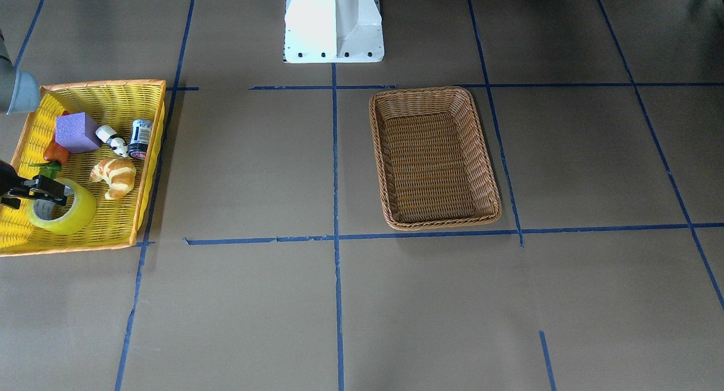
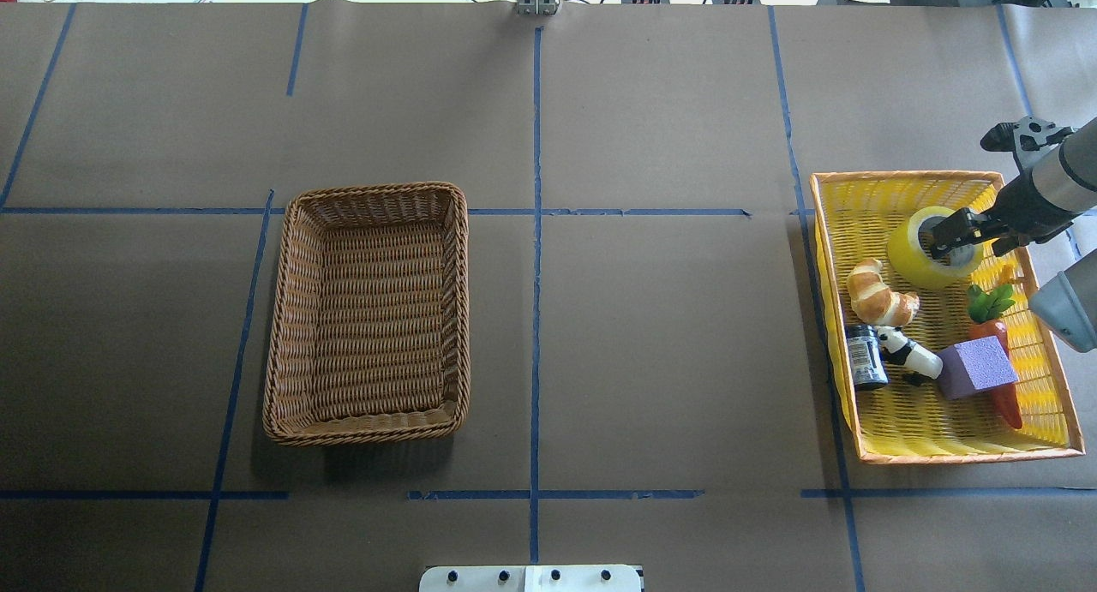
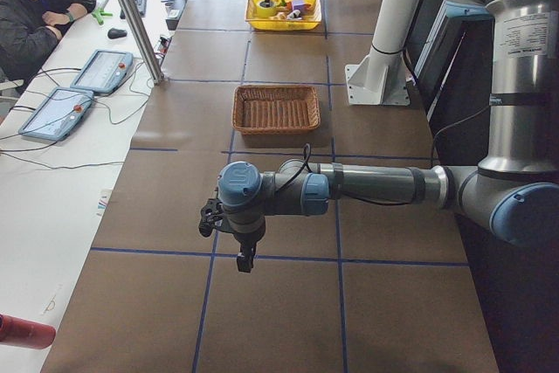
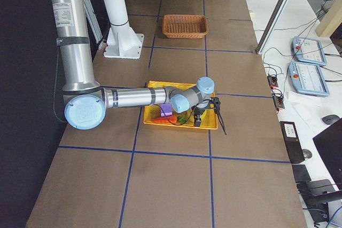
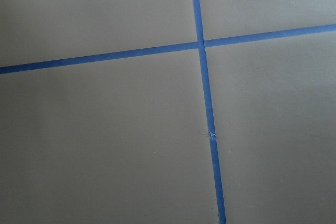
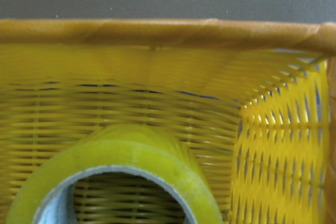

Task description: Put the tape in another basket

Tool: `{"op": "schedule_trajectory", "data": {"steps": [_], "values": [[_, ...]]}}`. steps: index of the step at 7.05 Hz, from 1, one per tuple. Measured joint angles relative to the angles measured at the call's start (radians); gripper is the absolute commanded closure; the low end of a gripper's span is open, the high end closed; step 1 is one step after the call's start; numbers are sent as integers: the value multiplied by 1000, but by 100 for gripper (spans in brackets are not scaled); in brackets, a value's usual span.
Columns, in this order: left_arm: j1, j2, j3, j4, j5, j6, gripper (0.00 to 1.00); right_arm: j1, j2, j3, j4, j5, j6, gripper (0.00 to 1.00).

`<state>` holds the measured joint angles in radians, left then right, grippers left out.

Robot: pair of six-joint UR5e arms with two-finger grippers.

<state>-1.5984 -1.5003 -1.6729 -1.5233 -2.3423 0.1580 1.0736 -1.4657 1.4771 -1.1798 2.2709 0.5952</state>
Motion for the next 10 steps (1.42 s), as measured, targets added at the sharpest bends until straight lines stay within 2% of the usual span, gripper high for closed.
{"op": "schedule_trajectory", "data": {"steps": [1, 2, 4, 7, 10], "values": [[0, 0, -1, 0, 0, 0, 0, -5, 0, -3, 0, 0, 0, 75], [0, 0, -1, 0, 0, 0, 0, -6, 0, -4, 2, -1, -1, 94], [0, 1, -1, 0, 0, -1, 0, -6, 0, 2, 4, 0, -6, 100], [0, 2, -6, 0, 0, -1, 0, 3, -3, 10, 28, 0, -4, 100], [0, 2, -18, 0, 0, 0, 0, 87, 4, 54, 101, 49, 34, 100]]}}
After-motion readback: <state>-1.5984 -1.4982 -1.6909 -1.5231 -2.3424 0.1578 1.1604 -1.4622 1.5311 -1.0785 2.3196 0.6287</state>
